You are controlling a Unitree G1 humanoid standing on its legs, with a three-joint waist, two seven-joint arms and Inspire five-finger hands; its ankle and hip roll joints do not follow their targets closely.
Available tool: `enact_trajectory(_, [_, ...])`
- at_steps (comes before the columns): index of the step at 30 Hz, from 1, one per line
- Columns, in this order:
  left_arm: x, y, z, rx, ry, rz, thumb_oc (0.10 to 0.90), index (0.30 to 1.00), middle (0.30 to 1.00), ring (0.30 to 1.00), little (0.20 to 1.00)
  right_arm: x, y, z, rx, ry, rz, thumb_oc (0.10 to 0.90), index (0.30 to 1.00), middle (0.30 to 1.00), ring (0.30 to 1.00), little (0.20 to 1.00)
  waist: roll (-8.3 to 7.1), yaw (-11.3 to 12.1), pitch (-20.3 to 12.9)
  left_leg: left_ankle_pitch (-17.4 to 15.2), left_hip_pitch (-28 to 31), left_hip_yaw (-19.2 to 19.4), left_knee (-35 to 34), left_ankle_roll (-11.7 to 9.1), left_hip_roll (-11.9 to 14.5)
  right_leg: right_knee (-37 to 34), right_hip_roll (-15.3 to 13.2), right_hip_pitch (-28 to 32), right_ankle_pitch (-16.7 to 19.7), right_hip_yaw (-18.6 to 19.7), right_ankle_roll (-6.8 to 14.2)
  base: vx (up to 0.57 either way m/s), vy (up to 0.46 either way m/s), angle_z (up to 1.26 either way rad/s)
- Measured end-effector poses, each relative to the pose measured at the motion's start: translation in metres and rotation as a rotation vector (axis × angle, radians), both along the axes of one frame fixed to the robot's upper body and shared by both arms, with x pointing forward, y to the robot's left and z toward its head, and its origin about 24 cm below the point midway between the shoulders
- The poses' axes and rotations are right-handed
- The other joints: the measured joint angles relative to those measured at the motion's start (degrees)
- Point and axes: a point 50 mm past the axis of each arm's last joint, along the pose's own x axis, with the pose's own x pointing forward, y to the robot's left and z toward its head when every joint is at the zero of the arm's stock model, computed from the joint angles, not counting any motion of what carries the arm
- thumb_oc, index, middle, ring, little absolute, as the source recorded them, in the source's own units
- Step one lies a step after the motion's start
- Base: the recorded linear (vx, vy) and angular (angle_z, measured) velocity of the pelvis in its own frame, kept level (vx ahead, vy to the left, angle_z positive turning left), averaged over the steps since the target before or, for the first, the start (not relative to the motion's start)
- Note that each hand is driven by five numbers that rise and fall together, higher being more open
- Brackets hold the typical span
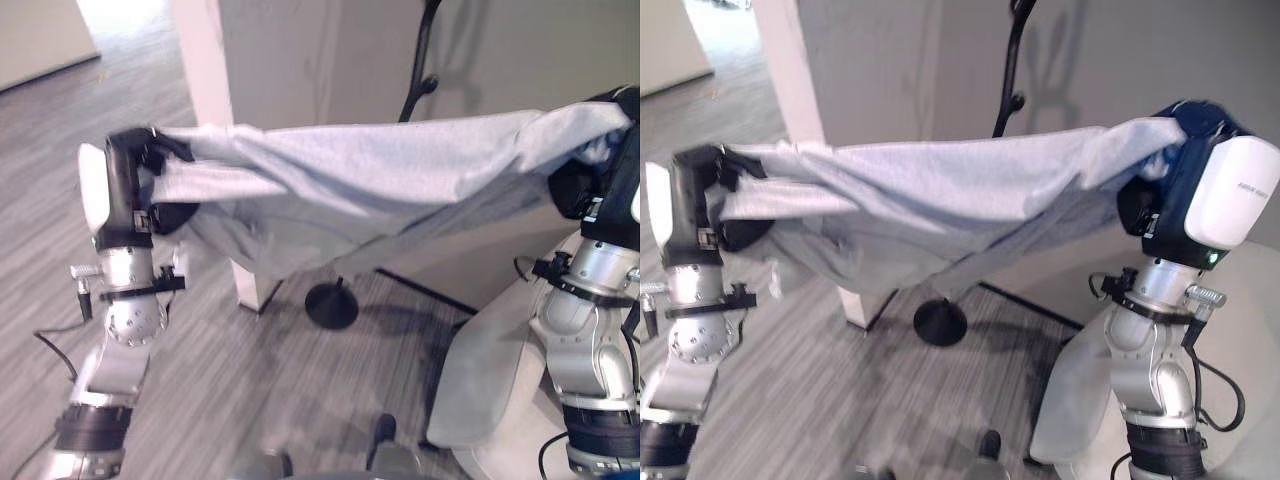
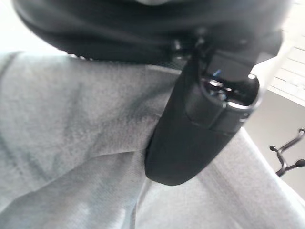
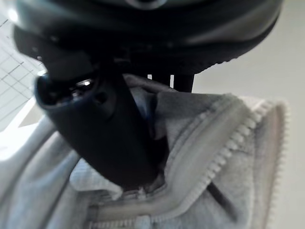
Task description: Hang the clothes on the sofa on the clothes rack.
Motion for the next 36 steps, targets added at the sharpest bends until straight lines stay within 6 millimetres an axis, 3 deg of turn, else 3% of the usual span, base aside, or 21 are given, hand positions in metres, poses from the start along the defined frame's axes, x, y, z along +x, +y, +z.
enact_trajectory(1, [0.001,-0.001,0.003,0.008,-0.017,0.004,0.4,0.3,0.3,0.3,0.3,0.0,-0.001,0.003,-0.019,-0.016,-0.015,0.4,0.3,0.3,0.3,0.3,0.16,-0.3,0.0,0.0,1.2,-0.1,-1.0,0.0,0.2,-0.8,0.7,0.0,0.6,0.0,-0.9,0.54,-0.211,0.25])
enact_trajectory(3, [0.001,-0.005,0.014,0.012,-0.078,0.009,0.4,0.3,0.3,0.3,0.3,-0.002,-0.004,0.012,-0.041,-0.057,-0.043,0.4,0.3,0.3,0.3,0.3,0.0,-1.8,-1.3,-0.6,6.4,-2.1,-5.1,-1.6,0.3,0.3,5.0,2.1,2.2,0.1,-3.5,0.53,-0.307,0.35])
enact_trajectory(4, [-0.002,-0.004,0.016,-0.014,-0.109,0.02,0.4,0.3,0.3,0.3,0.3,-0.001,-0.004,0.019,-0.059,-0.079,-0.043,0.4,0.3,0.3,0.3,0.3,0.8,-1.6,-2.6,-2.5,9.8,-2.1,-6.0,-4.5,2.3,3.1,9.3,4.3,-0.1,-1.8,-9.0,0.42,-0.344,0.09])
enact_trajectory(5, [-0.002,-0.005,0.015,-0.034,-0.118,0.025,0.4,0.3,0.3,0.3,0.3,0.0,-0.005,0.02,-0.069,-0.086,-0.046,0.4,0.3,0.3,0.3,0.3,1.87,-1.2,-3.2,-2.9,10.2,-1.9,-4.4,-6.6,4.2,2.8,11.3,6.0,-0.8,-1.7,-9.1,0.3,-0.265,0.0])
enact_trajectory(6, [-0.001,-0.005,0.018,-0.039,-0.128,0.029,0.4,0.3,0.3,0.3,0.3,0.004,-0.005,0.022,-0.081,-0.096,-0.044,0.4,0.3,0.3,0.3,0.3,2.3,-1.3,-3.4,-3.2,10.7,-2.7,-3.0,-7.6,5.6,3.5,12.5,7.0,-2.0,-2.5,-10.7,0.16,-0.171,-0.1])
enact_trajectory(7, [0.001,-0.007,0.024,-0.04,-0.149,0.023,0.4,0.3,0.3,0.3,0.3,0.007,-0.008,0.025,-0.094,-0.091,-0.055,0.4,0.3,0.3,0.3,0.3,2.3,-0.6,-3.5,-3.9,9.8,-2.5,1.2,-8.4,6.8,3.6,13.4,7.9,-2.4,-2.1,-11.7,0.13,-0.183,-0.2])
enact_trajectory(9, [-0.001,-0.007,0.034,-0.018,-0.193,0.02,0.4,0.3,0.3,0.3,0.3,0.008,-0.01,0.034,-0.122,-0.117,-0.064,0.4,0.3,0.3,0.3,0.3,0.83,0.8,-4.4,-4.0,4.0,-1.6,12.8,-9.1,8.2,2.1,13.8,8.6,-2.8,0.1,-12.8,0.21,-0.228,-0.32])
enact_trajectory(11, [0.003,-0.013,0.048,0.0,-0.236,-0.008,0.4,0.3,0.3,0.3,0.3,0.013,-0.021,0.045,-0.166,-0.149,-0.12,0.4,0.3,0.3,0.3,0.3,1.95,1.3,-4.9,-2.7,1.8,-2.0,21.0,-9.5,12.2,2.6,17.0,10.3,-4.9,-0.7,-15.5,0.19,-0.281,-0.15])
enact_trajectory(13, [0.021,-0.027,0.069,0.029,-0.296,-0.061,0.4,0.3,0.3,0.3,0.3,0.025,-0.035,0.048,-0.165,-0.152,-0.186,0.4,0.3,0.3,0.3,0.3,-1.71,0.6,-4.7,10.9,-9.4,-3.1,40.8,-6.8,12.9,3.6,17.7,12.1,-8.6,-1.3,-18.6,0.23,-0.193,-0.15])
enact_trajectory(14, [0.028,-0.029,0.075,0.026,-0.3,-0.063,0.4,0.3,0.3,0.3,0.3,0.034,-0.035,0.056,-0.177,-0.142,-0.189,0.4,0.3,0.3,0.3,0.3,-2.19,1.5,-4.8,14.3,-12.8,-5.1,44.8,-5.5,11.4,3.2,17.4,12.3,-8.6,-0.2,-18.5,0.1,0.026,-0.75])
enact_trajectory(15, [0.035,-0.031,0.086,0.023,-0.309,-0.067,0.4,0.3,0.3,0.3,0.3,0.042,-0.032,0.072,-0.157,-0.169,-0.181,0.4,0.3,0.3,0.3,0.3,-3.18,2.9,-4.2,2.8,-16.0,-8.6,44.9,-4.3,5.9,2.5,16.5,12.2,-9.7,4.1,-17.2,0.18,0.045,-0.92])
enact_trajectory(16, [0.04,-0.031,0.093,0.038,-0.317,-0.06,0.4,0.3,0.3,0.3,0.3,0.046,-0.031,0.082,-0.135,-0.196,-0.181,0.4,0.3,0.3,0.3,0.3,-3.85,3.5,-3.2,-1.1,-17.4,-11.5,39.7,-4.7,2.2,1.9,15.3,12.5,-9.2,5.4,-15.5,0.14,0.044,-1.03])
enact_trajectory(17, [0.046,-0.028,0.099,0.087,-0.299,-0.043,0.4,0.3,0.3,0.3,0.3,0.051,-0.03,0.091,-0.114,-0.21,-0.175,0.4,0.3,0.3,0.3,0.3,-3.92,3.9,-2.5,-3.2,-19.8,-13.3,28.4,-4.4,-1.2,1.4,15.1,13.5,-9.5,7.3,-15.4,0.19,0.045,-0.68])
enact_trajectory(18, [0.052,-0.032,0.098,0.097,-0.277,-0.046,0.4,0.3,0.3,0.3,0.3,0.055,-0.035,0.092,-0.117,-0.193,-0.193,0.4,0.3,0.3,0.3,0.3,-3.98,3.9,-2.0,-2.5,-19.8,-16.0,20.3,-4.7,-2.3,1.2,14.4,14.8,-9.9,7.4,-14.7,0.06,0.026,-0.52])
enact_trajectory(19, [0.056,-0.038,0.097,0.117,-0.257,-0.064,0.4,0.3,0.3,0.3,0.3,0.059,-0.043,0.09,-0.143,-0.144,-0.227,0.4,0.3,0.3,0.3,0.3,-3.18,3.7,-1.6,0.6,-20.3,-16.2,13.2,-5.1,-2.0,0.5,14.5,16.6,-10.0,6.7,-14.4,0.1,-0.004,-0.28])
enact_trajectory(20, [0.059,-0.042,0.094,0.133,-0.238,-0.08,0.4,0.3,0.3,0.3,0.3,0.064,-0.05,0.083,-0.154,-0.076,-0.245,0.4,0.3,0.3,0.3,0.3,-2.31,3.6,-1.8,6.2,-19.8,-16.1,8.2,-5.5,-1.3,-0.3,15.1,19.0,-10.7,6.2,-13.3,0.19,0.043,-0.39])
enact_trajectory(21, [0.062,-0.049,0.089,0.159,-0.211,-0.1,0.4,0.3,0.3,0.3,0.3,0.068,-0.055,0.077,-0.114,-0.02,-0.235,0.4,0.3,0.3,0.3,0.3,2.24,2.6,-2.8,15.1,-19.0,-16.5,8.0,-5.6,1.8,-0.2,18.3,21.8,-13.7,6.3,-10.6,0.2,0.04,-0.24])
enact_trajectory(24, [0.068,-0.056,0.082,0.181,-0.158,-0.128,0.4,0.3,0.3,0.3,0.3,0.076,-0.061,0.068,-0.071,0.066,-0.226,0.4,0.3,0.3,0.3,0.3,2.27,1.6,-2.7,15.9,-15.2,-16.8,-0.1,-4.9,0.0,-0.8,15.4,21.9,-14.6,6.1,-9.1,0.12,0.049,-0.05])
enact_trajectory(28, [0.067,-0.048,0.051,0.139,-0.056,-0.119,0.4,0.3,0.3,0.3,0.3,0.083,-0.054,0.009,-0.041,0.325,-0.123,0.4,0.3,0.3,0.3,0.3,1.98,2.9,-2.7,18.2,-9.9,-16.1,-9.2,-3.8,-2.1,-2.9,12.5,23.4,-14.7,6.2,-7.3,0.05,0.037,-0.05])
enact_trajectory(32, [0.041,-0.023,0.004,0.071,0.064,-0.068,0.4,0.3,0.3,0.3,0.3,0.067,-0.029,-0.064,-0.07,0.602,0.053,0.4,0.3,0.3,0.3,0.3,1.6,4.6,-2.6,18.6,-7.6,-15.9,-12.1,-3.0,-2.0,-2.7,12.2,24.4,-15.2,6.2,-7.1,0.05,0.014,-0.05])
enact_trajectory(36, [0.015,-0.014,-0.029,-0.015,0.137,-0.041,0.4,0.3,0.3,0.3,0.3,0.051,-0.012,-0.102,-0.008,0.703,0.138,0.4,0.3,0.3,0.3,0.3,1.26,5.6,-2.5,18.6,-7.5,-16.2,-12.1,-2.9,-1.7,-2.7,12.7,24.5,-15.2,5.9,-7.1,-0.03,0.032,0.02])
